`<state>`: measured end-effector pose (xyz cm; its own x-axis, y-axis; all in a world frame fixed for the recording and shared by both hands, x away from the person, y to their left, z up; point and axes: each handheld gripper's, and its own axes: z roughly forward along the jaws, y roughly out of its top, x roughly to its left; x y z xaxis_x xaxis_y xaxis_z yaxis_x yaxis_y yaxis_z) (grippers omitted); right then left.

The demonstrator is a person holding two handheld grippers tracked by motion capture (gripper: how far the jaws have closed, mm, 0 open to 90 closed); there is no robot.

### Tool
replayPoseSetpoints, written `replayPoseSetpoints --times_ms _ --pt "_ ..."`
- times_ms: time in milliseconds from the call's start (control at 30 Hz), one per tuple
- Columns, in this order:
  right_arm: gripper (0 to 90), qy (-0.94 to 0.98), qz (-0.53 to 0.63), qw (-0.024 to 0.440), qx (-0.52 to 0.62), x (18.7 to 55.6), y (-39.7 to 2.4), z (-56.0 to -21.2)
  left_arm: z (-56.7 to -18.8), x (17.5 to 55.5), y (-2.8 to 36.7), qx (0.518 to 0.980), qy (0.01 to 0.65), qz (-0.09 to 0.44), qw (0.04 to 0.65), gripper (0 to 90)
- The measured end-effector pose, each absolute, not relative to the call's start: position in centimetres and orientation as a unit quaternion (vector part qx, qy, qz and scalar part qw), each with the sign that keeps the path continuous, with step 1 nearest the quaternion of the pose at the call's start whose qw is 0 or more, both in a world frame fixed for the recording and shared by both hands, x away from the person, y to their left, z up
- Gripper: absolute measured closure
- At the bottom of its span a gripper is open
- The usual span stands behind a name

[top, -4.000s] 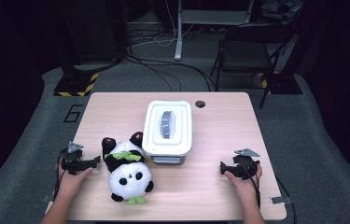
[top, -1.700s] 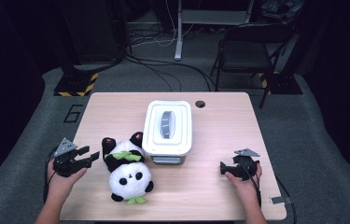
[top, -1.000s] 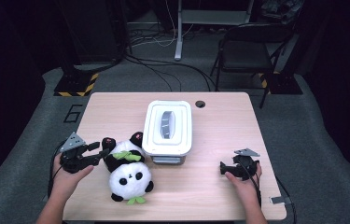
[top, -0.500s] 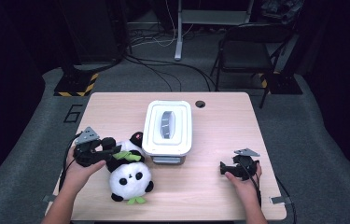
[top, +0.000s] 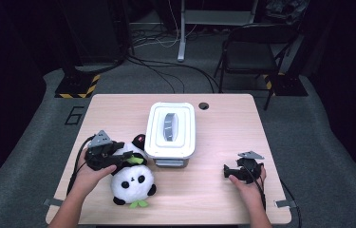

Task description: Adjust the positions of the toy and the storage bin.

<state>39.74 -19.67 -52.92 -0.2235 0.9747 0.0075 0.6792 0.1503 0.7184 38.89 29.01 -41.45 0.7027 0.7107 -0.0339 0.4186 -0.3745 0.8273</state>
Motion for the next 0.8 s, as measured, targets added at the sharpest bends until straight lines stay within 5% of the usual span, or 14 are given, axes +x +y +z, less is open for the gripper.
replayPoseSetpoints --times_ms 800 --pt "0.0 0.720 0.306 0.240 0.575 39.7 -19.6 -52.9 -43.0 38.6 29.1 0.821 0.334 0.132 0.444 48.6"
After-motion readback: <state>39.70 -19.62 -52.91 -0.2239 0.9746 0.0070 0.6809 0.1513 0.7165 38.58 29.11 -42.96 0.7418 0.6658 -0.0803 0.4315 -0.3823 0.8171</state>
